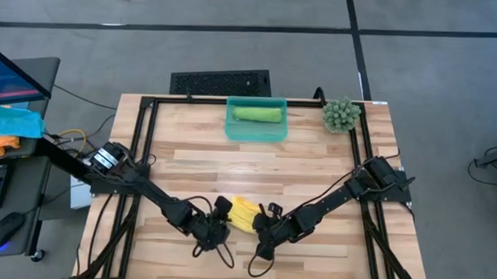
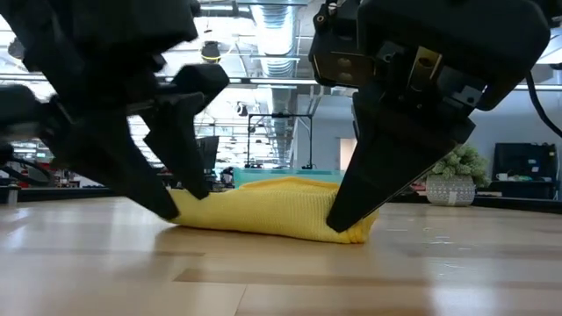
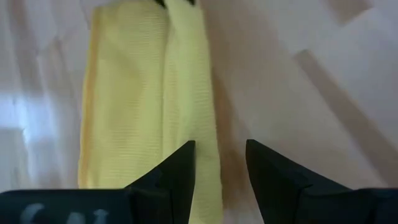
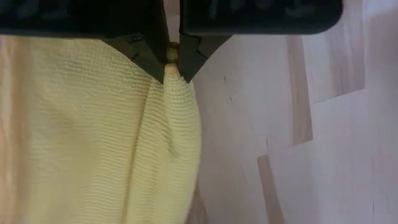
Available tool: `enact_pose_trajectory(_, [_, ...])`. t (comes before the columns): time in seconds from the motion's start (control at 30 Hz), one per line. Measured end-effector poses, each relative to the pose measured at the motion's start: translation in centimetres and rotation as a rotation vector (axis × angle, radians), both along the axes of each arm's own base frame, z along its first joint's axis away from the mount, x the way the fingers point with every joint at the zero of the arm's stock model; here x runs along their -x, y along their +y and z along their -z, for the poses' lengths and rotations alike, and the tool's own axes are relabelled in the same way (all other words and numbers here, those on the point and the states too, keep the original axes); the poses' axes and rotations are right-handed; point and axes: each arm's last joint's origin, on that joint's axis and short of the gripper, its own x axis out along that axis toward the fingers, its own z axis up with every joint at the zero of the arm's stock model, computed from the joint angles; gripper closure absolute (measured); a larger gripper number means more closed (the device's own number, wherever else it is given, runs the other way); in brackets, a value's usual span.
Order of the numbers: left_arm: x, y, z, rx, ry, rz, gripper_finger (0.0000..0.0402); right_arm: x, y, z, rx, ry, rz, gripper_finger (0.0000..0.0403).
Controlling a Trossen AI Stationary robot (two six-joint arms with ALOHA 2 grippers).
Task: Roll microfiber towels into tight, uniform cylinder then place into a basket
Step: Roll the yellow towel
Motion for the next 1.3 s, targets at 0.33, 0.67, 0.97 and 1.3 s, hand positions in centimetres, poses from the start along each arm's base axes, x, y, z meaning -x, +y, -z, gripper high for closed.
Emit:
enact_pose_trajectory(0.33, [0.4,-0.5,0.1,-0.048,-0.03,-0.043,0.0267,0.0,0.1,0.0,-0.018,0.004,-0.013,0.0379])
enact_pose_trajectory(0.67, [0.7,-0.8,0.1,-0.093,-0.061,-0.056,0.0267,0.0,0.1,-0.1,-0.019,0.003,-0.015,0.0384])
enact_pose_trajectory(0.97, [0.0,1.2,0.9,0.014,0.028,-0.06,0.0267,0.0,0.1,-0.1,-0.02,0.005,-0.017,0.0381])
enact_pose_trajectory(1.3, [-0.6,3.0,1.2,0.212,0.07,-0.221,0.0348,0.0,0.1,-0.1,0.003,0.003,-0.057,0.0374])
